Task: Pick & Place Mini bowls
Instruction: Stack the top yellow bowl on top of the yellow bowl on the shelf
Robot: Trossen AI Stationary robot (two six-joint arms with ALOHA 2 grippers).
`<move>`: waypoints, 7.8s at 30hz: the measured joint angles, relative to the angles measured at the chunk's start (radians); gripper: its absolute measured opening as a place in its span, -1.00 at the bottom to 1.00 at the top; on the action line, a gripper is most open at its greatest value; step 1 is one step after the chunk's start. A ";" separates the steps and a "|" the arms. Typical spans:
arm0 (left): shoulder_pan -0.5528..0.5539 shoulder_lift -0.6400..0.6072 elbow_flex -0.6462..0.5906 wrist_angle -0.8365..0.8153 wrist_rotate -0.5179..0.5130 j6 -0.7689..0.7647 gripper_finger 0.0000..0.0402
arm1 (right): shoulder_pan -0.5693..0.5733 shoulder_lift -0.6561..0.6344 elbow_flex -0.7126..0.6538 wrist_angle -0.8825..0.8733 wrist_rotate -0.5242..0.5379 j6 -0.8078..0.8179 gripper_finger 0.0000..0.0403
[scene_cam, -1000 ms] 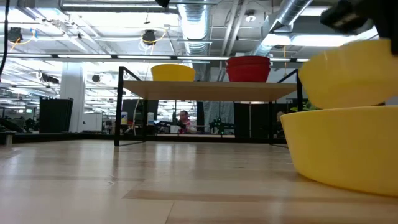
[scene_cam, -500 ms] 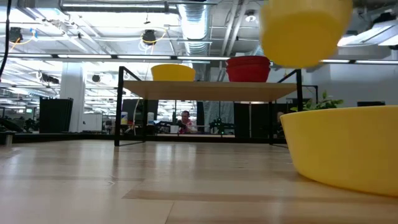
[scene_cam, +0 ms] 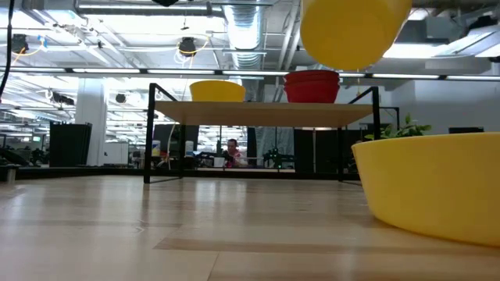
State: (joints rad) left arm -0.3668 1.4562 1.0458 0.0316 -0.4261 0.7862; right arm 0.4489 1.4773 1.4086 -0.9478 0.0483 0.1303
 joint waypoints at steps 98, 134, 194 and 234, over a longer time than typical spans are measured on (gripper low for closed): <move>-0.053 0.000 0.248 -0.939 0.435 -0.423 -0.03 | -0.065 0.671 0.706 -0.038 0.052 -0.270 -1.00; -0.053 -0.008 0.236 -0.861 0.478 -0.423 -0.77 | -0.065 0.672 0.705 -0.045 0.029 -0.296 -1.00; -0.053 -0.034 0.237 -0.915 0.479 -0.409 -0.93 | 0.048 0.473 0.939 -0.565 0.313 0.224 -0.42; 0.092 -0.233 0.237 -0.861 0.142 -0.669 -0.94 | 0.399 0.074 -0.198 -0.363 1.263 1.354 -0.46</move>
State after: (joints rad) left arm -0.2750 1.2236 1.2827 -0.8290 -0.2840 0.1169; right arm 0.8477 1.5509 1.2102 -1.3103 1.3114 1.4848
